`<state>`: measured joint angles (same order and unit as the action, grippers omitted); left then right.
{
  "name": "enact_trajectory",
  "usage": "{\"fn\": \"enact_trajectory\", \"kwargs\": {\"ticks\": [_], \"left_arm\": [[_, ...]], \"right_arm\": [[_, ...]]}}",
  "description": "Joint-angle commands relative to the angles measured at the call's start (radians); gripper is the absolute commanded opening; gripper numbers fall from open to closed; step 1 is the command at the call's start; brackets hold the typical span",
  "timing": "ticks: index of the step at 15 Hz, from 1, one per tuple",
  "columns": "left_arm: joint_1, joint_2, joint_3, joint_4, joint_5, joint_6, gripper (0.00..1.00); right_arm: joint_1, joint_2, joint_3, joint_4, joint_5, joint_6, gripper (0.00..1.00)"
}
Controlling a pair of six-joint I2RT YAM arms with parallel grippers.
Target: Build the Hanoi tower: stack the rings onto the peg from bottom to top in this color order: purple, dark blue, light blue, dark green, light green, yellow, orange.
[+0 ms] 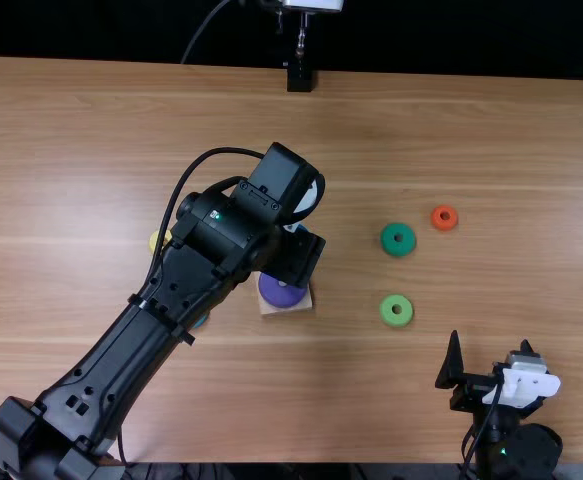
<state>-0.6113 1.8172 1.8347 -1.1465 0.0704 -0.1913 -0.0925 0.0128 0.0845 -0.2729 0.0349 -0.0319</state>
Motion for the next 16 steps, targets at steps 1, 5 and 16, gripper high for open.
{"fn": "enact_trajectory", "kwargs": {"ticks": [1,5,16], "left_arm": [[-0.010,0.040,-0.014,0.003,0.009,-0.013,0.00],[-0.010,0.047,-0.015,0.003,0.009,-0.013,0.00],[-0.008,0.074,-0.081,0.005,0.012,-0.007,1.00]], "right_arm": [[-0.007,-0.013,-0.071,-0.067,0.009,-0.005,1.00],[-0.007,-0.013,-0.071,-0.067,0.009,-0.005,1.00],[-0.007,-0.013,-0.071,-0.067,0.009,-0.005,1.00]]}}
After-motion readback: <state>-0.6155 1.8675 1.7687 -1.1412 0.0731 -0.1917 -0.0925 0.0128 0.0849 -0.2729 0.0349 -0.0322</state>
